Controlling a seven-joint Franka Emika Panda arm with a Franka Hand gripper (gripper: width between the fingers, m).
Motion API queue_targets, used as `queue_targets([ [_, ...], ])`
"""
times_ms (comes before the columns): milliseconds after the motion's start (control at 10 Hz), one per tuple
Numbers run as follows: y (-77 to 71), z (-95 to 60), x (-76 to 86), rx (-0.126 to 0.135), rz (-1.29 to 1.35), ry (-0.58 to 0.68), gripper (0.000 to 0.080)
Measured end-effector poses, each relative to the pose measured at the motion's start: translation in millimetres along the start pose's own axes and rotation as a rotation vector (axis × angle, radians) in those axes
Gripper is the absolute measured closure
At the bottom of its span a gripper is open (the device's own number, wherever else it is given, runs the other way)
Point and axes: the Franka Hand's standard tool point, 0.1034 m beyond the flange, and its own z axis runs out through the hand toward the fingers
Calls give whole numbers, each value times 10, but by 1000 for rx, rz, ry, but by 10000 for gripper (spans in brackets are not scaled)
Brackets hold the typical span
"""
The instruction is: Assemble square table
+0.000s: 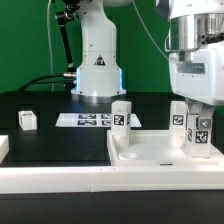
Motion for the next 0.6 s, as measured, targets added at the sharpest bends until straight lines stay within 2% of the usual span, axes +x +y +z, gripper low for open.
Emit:
queue_targets([
  [300, 0, 2, 26, -5, 231, -17, 509],
  [600, -14, 1, 45, -5, 325, -23, 509],
])
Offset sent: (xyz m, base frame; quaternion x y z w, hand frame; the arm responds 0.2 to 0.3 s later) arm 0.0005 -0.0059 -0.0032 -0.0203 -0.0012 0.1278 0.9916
